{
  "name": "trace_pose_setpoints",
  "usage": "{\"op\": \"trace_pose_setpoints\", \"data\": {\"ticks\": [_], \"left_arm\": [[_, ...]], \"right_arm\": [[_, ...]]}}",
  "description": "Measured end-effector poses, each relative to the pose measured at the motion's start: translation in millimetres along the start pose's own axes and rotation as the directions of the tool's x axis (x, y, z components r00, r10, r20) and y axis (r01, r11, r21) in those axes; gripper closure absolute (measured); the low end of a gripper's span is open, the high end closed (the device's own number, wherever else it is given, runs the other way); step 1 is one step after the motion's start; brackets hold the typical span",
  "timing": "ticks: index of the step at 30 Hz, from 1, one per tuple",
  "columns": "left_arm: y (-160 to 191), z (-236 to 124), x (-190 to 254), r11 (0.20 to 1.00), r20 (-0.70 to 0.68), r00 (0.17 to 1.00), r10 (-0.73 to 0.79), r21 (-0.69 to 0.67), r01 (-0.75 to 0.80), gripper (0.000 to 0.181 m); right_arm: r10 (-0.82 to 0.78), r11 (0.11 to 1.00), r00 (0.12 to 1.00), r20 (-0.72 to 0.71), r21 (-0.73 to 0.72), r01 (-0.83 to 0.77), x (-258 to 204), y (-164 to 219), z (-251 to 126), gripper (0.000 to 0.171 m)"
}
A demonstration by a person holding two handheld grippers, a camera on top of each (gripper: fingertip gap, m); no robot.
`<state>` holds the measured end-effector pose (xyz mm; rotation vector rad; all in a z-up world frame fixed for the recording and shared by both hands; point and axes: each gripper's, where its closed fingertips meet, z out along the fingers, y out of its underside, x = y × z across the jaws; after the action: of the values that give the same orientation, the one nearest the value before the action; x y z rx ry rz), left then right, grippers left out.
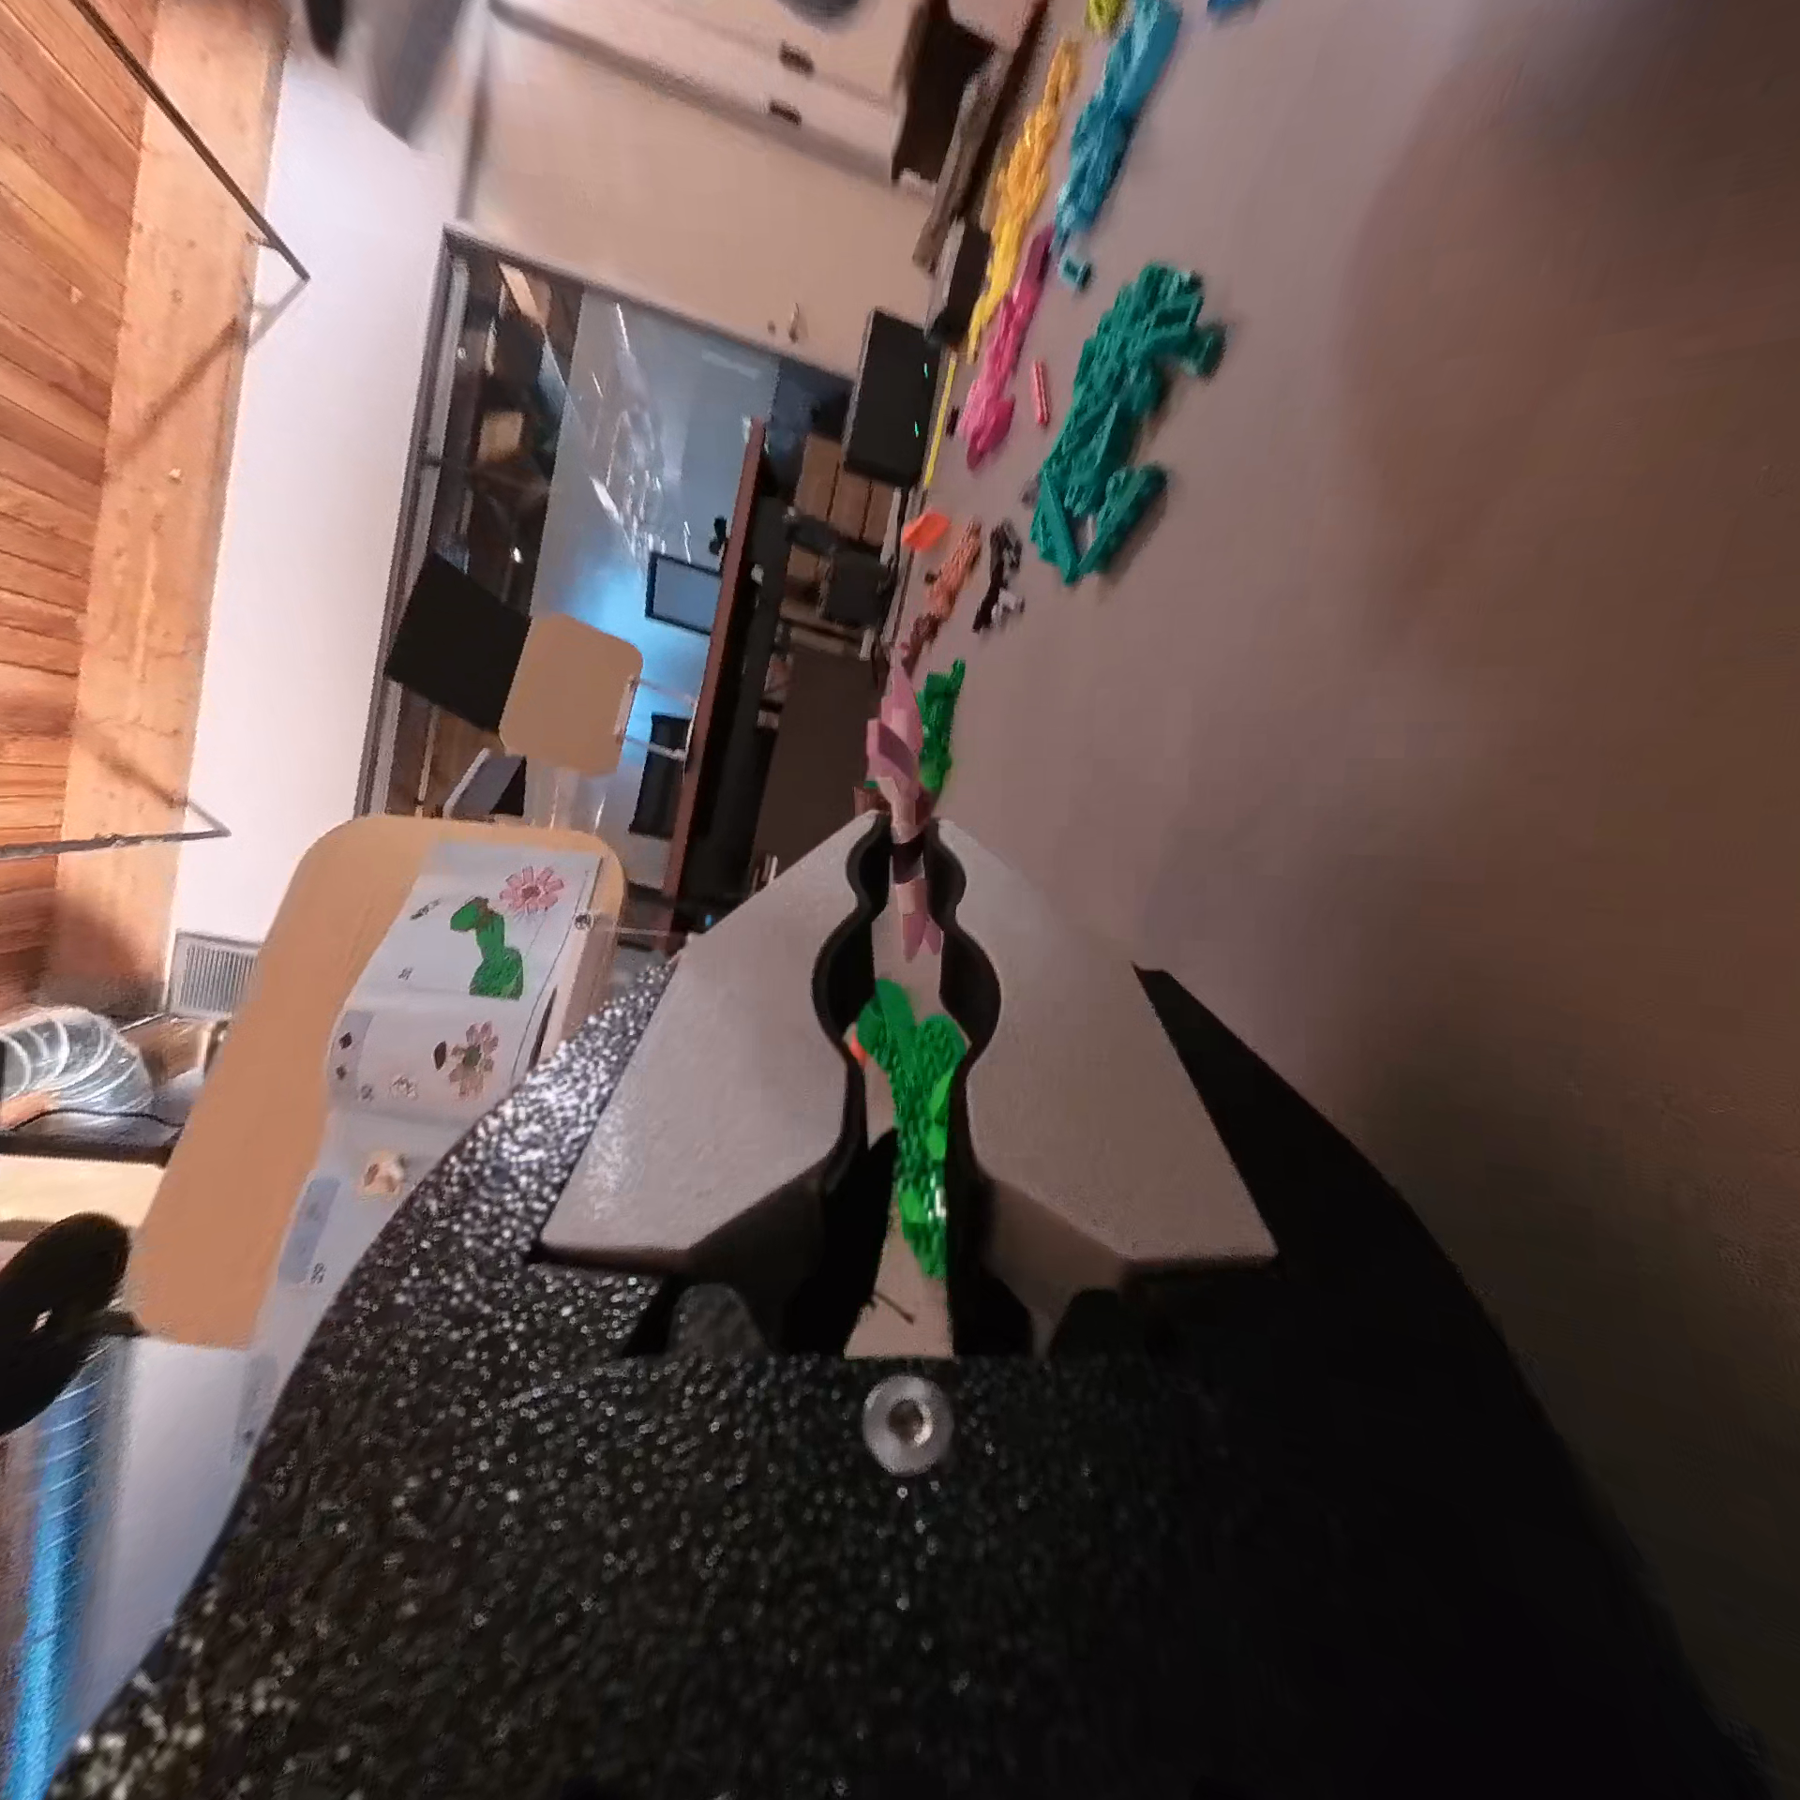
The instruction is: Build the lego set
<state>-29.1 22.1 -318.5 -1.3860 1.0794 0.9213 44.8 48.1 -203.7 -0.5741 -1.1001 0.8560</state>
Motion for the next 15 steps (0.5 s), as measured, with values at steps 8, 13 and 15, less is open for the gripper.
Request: {"op": "trace_pose_setpoints", "data": {"ticks": [8, 13, 15], "left_arm": [[29.8, 4.2, 8.4, 0.986, -0.042, 0.999, 0.025, -0.163, -0.032, 0.178], [31.9, 4.5, 7.7, 0.985, -0.041, 0.999, 0.011, -0.171, -0.018, 0.178], [29.6, 4.5, 5.1, 0.987, -0.028, 1.0, 0.0, -0.158, -0.005, 0.178]], "right_arm": [[0.169, 0.984, 0.984, -0.052, 0.057, -0.166, 12.4, -7.8, -13.1, 0.115], [0.204, 0.979, 0.979, -0.018, 0.029, -0.203, 4.4, -0.5, -15.8, 0.114], [0.186, 0.982, 0.982, 0.008, 0.01, -0.186, -1.6, 1.8, -17.8, 0.114]]}}
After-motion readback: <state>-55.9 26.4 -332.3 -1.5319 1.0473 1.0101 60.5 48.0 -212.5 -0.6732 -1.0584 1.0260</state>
